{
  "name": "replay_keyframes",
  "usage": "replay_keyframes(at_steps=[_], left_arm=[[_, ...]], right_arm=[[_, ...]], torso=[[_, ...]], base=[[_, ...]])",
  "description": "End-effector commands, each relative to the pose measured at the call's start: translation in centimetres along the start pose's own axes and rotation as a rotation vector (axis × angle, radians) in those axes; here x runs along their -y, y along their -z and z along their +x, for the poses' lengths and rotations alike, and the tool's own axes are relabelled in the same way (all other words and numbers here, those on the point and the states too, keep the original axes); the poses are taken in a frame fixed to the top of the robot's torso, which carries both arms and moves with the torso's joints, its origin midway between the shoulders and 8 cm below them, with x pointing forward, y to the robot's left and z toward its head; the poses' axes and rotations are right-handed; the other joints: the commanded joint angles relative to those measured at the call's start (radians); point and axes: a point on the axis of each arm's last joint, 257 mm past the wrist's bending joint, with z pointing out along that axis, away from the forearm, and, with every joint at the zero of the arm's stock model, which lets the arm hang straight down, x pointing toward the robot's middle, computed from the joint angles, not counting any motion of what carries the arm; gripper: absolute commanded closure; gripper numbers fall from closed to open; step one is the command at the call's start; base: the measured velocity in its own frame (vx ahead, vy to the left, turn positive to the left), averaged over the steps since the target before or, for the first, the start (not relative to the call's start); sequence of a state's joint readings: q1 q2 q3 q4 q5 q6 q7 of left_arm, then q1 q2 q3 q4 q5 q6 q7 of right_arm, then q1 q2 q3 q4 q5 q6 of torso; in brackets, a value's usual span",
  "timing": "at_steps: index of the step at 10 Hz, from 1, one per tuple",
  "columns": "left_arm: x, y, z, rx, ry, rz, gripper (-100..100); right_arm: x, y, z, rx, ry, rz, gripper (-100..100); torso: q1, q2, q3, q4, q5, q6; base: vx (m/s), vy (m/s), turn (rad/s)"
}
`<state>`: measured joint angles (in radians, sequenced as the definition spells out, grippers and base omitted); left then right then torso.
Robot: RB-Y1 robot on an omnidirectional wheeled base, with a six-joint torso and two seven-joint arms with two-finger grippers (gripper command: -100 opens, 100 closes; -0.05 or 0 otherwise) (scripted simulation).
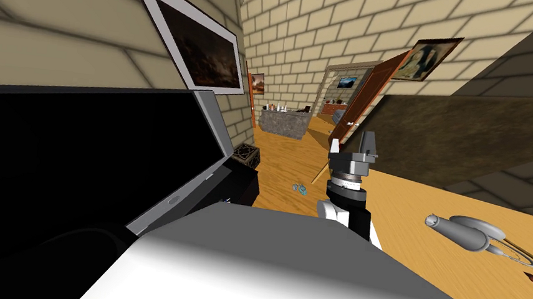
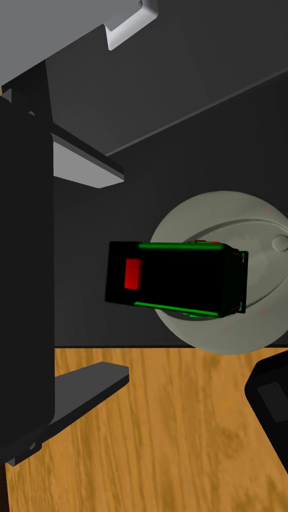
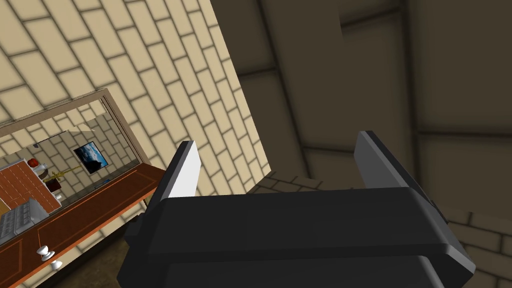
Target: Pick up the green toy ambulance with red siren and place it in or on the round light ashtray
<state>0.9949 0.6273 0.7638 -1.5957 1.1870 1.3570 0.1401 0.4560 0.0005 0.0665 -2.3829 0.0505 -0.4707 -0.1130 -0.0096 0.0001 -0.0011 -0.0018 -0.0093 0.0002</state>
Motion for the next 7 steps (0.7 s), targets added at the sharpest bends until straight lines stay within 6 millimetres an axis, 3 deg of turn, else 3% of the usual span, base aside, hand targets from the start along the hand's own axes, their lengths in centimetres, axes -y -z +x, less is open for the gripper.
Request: replay_keyframes(at_steps=[1, 2, 7], left_arm=[[0.0, 0.0, 0.0, 0.0, 0.0, 0.0, -100], [-0.05, 0.09, 0.01, 0.0, 0.001, -0.002, 0], [-0.05, 0.08, 0.01, 0.0, 0.001, -0.002, 0]], right_arm=[[0.0, 0.0, 0.0, 0.0, 0.0, 0.0, 0], [0.0, 0.0, 0.0, 0.0, 0.0, 0.0, 0], [0.0, 0.0, 0.0, 0.0, 0.0, 0.0, 0]], torso=[[0.0, 0.0, 0.0, 0.0, 0.0, 0.0], [0.0, 0.0, 0.0, 0.0, 0.0, 0.0], [0.0, 0.0, 0.0, 0.0, 0.0, 0.0]], base=[[0.0, 0.0, 0.0], [0.0, 0.0, 0.0], [0.0, 0.0, 0.0]])
